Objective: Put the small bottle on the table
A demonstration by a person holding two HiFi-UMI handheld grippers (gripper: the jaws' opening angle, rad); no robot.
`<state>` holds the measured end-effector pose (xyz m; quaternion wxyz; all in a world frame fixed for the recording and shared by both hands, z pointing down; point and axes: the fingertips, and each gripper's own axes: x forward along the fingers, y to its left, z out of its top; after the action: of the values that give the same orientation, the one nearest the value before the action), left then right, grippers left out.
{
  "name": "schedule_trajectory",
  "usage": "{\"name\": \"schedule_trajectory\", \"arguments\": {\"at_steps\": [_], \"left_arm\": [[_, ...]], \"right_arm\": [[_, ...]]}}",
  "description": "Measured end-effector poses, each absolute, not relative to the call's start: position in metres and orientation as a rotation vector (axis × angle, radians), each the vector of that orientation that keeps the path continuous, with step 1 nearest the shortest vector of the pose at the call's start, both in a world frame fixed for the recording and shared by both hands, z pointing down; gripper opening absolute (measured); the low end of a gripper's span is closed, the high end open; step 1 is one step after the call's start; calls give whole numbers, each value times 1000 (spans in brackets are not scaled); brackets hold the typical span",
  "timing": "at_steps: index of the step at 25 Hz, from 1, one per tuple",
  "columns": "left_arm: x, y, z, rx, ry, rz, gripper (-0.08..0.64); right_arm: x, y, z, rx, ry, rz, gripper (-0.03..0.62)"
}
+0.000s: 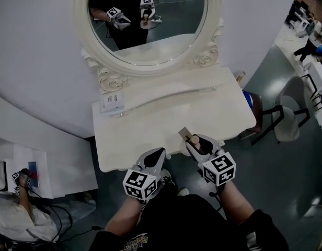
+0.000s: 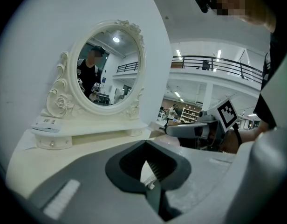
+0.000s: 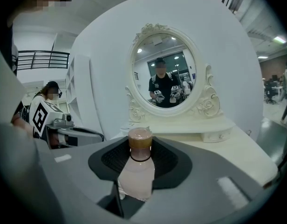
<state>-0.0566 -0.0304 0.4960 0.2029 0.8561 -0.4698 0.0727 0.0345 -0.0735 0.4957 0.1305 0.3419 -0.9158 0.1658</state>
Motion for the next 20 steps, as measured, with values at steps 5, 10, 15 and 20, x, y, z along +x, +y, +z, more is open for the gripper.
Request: {"name": "schedule_trajectory", "arguments": {"at_steps": [5,10,15,20], "left_arm": [[-69,-47,501,2384,-1298,207,0],[-82,-68,504,2389,-1268,222,0],[-96,-93,506,2409,-1232,220,0],[-109,-112,506,2433,-1200,213,0]], "right_arm": [[21,-92,500,1000,-2650,495,168],[6,-113,504,1017,-2640,511,167],[-8,-134,506,1060,-2626,520,167],[-17,-149,506,1099,-2603,510,167]]}}
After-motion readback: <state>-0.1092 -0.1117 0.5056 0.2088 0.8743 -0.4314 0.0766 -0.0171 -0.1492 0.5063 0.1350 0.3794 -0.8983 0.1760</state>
